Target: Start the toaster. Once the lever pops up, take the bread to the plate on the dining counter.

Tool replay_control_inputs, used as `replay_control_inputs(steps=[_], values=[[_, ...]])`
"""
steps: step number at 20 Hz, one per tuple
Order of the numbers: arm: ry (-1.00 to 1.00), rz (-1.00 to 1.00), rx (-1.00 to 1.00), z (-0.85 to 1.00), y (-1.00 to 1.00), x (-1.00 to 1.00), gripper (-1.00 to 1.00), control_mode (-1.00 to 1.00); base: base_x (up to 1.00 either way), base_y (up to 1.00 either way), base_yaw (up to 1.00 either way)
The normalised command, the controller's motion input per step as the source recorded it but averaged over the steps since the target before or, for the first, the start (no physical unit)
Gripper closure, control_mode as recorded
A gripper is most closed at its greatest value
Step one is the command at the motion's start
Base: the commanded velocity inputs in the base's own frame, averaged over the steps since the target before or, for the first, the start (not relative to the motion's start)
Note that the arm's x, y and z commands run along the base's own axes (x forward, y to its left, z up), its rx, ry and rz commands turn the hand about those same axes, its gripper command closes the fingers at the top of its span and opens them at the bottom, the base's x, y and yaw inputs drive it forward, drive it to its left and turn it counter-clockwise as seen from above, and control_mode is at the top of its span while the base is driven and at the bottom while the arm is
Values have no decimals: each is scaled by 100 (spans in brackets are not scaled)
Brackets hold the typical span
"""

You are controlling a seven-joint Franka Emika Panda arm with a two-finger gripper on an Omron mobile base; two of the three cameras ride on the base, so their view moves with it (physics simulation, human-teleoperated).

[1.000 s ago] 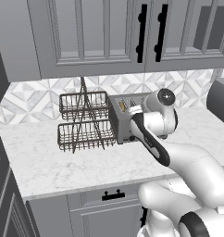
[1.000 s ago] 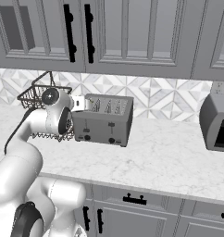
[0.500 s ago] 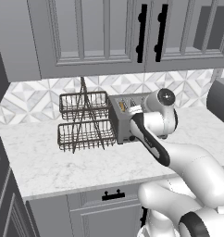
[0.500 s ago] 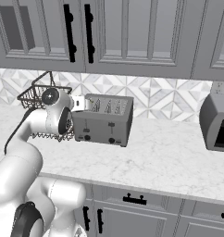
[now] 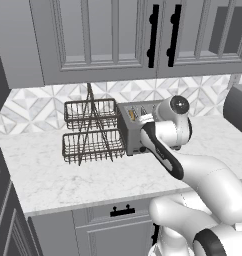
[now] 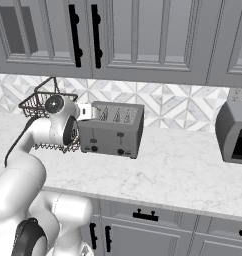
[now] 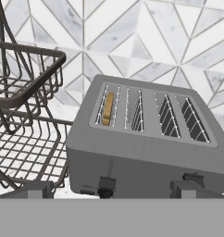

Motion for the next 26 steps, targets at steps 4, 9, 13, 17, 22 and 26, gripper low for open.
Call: replay_control_inputs(steps=[4, 9, 13, 17, 22, 26], values=[[0, 0, 0, 0, 0, 0, -100, -100, 0, 0, 0], [0, 0, 0, 0, 0, 0, -100, -100, 0, 0, 0], [0, 0, 0, 0, 0, 0, -100, -100, 0, 0, 0], [0, 0, 0, 0, 0, 0, -100, -100, 0, 0, 0], [0, 0, 0, 0, 0, 0, -100, -100, 0, 0, 0], [0, 0, 0, 0, 0, 0, -100, -100, 0, 0, 0]])
